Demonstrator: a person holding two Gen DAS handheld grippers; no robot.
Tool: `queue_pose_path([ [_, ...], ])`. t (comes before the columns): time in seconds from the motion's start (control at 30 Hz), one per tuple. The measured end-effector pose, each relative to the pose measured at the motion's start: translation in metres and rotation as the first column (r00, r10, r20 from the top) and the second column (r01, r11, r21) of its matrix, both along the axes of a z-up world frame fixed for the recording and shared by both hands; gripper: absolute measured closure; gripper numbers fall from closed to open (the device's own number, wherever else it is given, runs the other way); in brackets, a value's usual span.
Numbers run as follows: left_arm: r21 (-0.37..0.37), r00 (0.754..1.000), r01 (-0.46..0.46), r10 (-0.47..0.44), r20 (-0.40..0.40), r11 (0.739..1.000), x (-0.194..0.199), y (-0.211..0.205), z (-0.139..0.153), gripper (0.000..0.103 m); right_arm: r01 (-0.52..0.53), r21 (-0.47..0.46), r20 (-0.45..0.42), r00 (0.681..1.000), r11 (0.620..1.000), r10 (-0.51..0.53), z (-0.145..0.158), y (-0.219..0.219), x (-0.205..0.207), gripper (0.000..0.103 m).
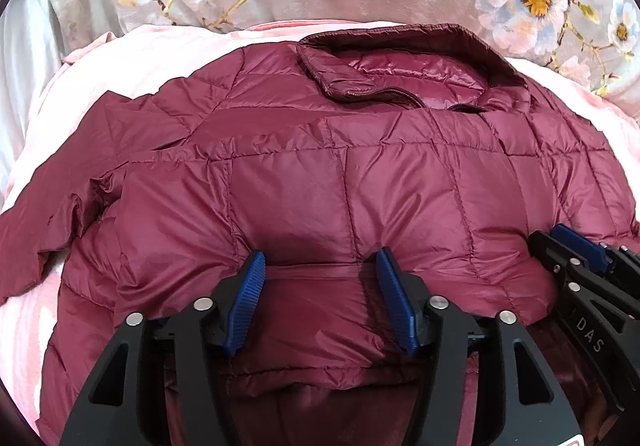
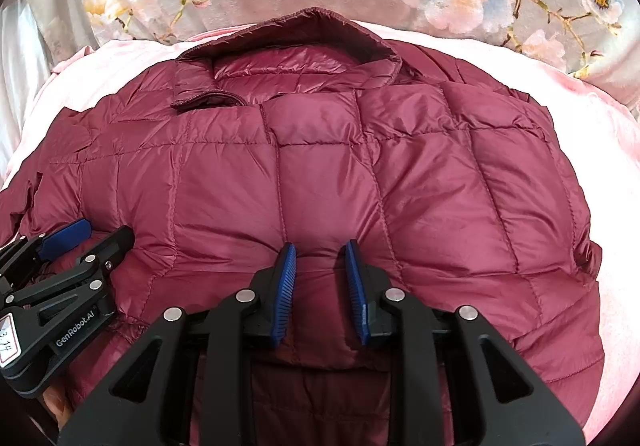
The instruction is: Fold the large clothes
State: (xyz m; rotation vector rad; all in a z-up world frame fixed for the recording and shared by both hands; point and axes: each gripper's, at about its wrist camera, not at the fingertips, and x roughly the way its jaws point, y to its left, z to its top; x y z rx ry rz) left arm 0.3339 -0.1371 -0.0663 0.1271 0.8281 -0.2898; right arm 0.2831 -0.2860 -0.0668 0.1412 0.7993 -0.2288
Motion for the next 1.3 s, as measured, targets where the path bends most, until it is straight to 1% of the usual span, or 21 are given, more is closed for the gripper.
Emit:
queue_pose_path([
  [0.03, -0.03, 1.0, 0.002, -0.003, -0.005, 1.0, 0.0, 0.004, 0.001, 0.039, -0.001, 0.0, -0.001, 1.0, 1.0, 0.001, 0.0, 0.001, 0.001, 0.078],
  [0.17, -0.15, 0.998, -0.05, 0.046, -0.031, 0.987, -0.006, 0.042, 0.017, 0.039, -0.002, 0.031, 0.009, 1.0, 1.0, 0.001, 0.002, -0.003, -0.001, 0.074],
  [0.2, -0.173, 0.997, -0.069, 0.062, -0.049, 0.983, -0.009, 0.056, 0.022, 0.039, 0.029, 0.017, 0.011, 1.0, 0.999, -0.029, 0.005, -0.004, -0.007, 0.068],
  [0.3, -0.286, 0.985, -0.163, 0.137, -0.108, 0.944, -0.018, 0.133, 0.039, 0.027, 0.063, -0.057, 0.041, 0.997, 0.996, -0.061, 0.018, 0.009, -0.032, 0.059],
  [0.4, -0.298, 0.957, -0.288, 0.261, -0.128, 0.91, -0.021, 0.203, 0.045, 0.023, 0.018, -0.042, 0.073, 0.997, 0.999, -0.015, 0.029, 0.036, -0.065, 0.054],
  [0.47, -0.285, 0.92, -0.389, 0.352, -0.173, 0.876, -0.017, 0.26, 0.04, 0.023, -0.01, -0.022, 0.079, 0.997, 1.0, 0.012, 0.032, 0.053, -0.081, 0.053],
  [0.6, -0.285, 0.797, -0.602, 0.542, -0.267, 0.746, -0.018, 0.37, 0.023, 0.024, -0.055, -0.004, 0.08, 0.995, 0.998, 0.055, 0.033, 0.084, -0.102, 0.053],
  [0.67, -0.292, 0.749, -0.662, 0.589, -0.304, 0.691, -0.02, 0.407, 0.017, 0.024, -0.063, -0.02, 0.07, 0.995, 0.998, 0.064, 0.031, 0.095, -0.106, 0.053],
  [0.73, -0.285, 0.682, -0.731, 0.65, -0.334, 0.62, -0.024, 0.445, 0.009, 0.024, -0.069, -0.034, 0.052, 0.996, 0.997, 0.07, 0.025, 0.102, -0.106, 0.052],
  [0.83, -0.29, 0.628, -0.778, 0.697, -0.345, 0.557, -0.027, 0.476, 0.002, 0.024, -0.064, -0.034, 0.026, 0.998, 0.997, 0.065, 0.013, 0.109, -0.106, 0.051],
  [0.87, -0.306, 0.625, -0.78, 0.697, -0.351, 0.545, -0.026, 0.483, 0.0, 0.024, -0.059, -0.035, 0.022, 0.998, 0.998, 0.06, 0.01, 0.109, -0.106, 0.051],
  [0.93, -0.31, 0.62, -0.784, 0.702, -0.35, 0.538, -0.024, 0.49, 0.0, 0.024, -0.049, -0.031, 0.025, 0.998, 0.998, 0.05, 0.007, 0.109, -0.107, 0.047],
  [1.0, -0.29, 0.622, -0.783, 0.708, -0.333, 0.551, -0.02, 0.486, 0.003, 0.026, -0.037, -0.02, 0.027, 0.999, 0.999, 0.038, 0.005, 0.105, -0.107, 0.043],
  [1.03, -0.278, 0.631, -0.776, 0.706, -0.321, 0.566, -0.016, 0.48, 0.004, 0.032, -0.034, -0.01, 0.026, 0.999, 0.999, 0.034, 0.004, 0.103, -0.107, 0.042],
  [1.07, -0.276, 0.638, -0.77, 0.703, -0.313, 0.576, -0.013, 0.477, 0.005, 0.052, -0.032, -0.005, 0.026, 0.999, 0.999, 0.032, 0.004, 0.102, -0.107, 0.042],
  [1.1, -0.268, 0.655, -0.756, 0.695, -0.299, 0.597, -0.008, 0.471, 0.008, 0.065, -0.03, 0.0, 0.026, 0.999, 1.0, 0.03, 0.004, 0.102, -0.107, 0.042],
  [1.13, -0.268, 0.666, -0.746, 0.686, -0.293, 0.61, -0.005, 0.467, 0.011, 0.093, -0.029, 0.0, 0.026, 0.999, 1.0, 0.029, 0.004, 0.101, -0.107, 0.041],
  [1.17, -0.273, 0.681, -0.732, 0.673, -0.287, 0.624, -0.001, 0.463, 0.014, 0.102, -0.028, -0.001, 0.027, 0.999, 1.0, 0.028, 0.004, 0.101, -0.107, 0.041],
  [1.2, -0.28, 0.695, -0.719, 0.664, -0.275, 0.637, 0.003, 0.457, 0.02, 0.102, -0.028, -0.003, 0.027, 0.999, 1.0, 0.028, 0.004, 0.101, -0.107, 0.041],
  [1.23, -0.293, 0.725, -0.688, 0.645, -0.243, 0.664, 0.004, 0.445, 0.032, 0.102, -0.027, -0.008, 0.027, 0.999, 1.0, 0.027, 0.004, 0.102, -0.107, 0.041],
  [1.3, -0.292, 0.764, -0.644, 0.62, -0.18, 0.707, 0.007, 0.424, 0.052, 0.103, -0.026, -0.013, 0.03, 0.999, 1.0, 0.026, 0.005, 0.102, -0.107, 0.041],
])
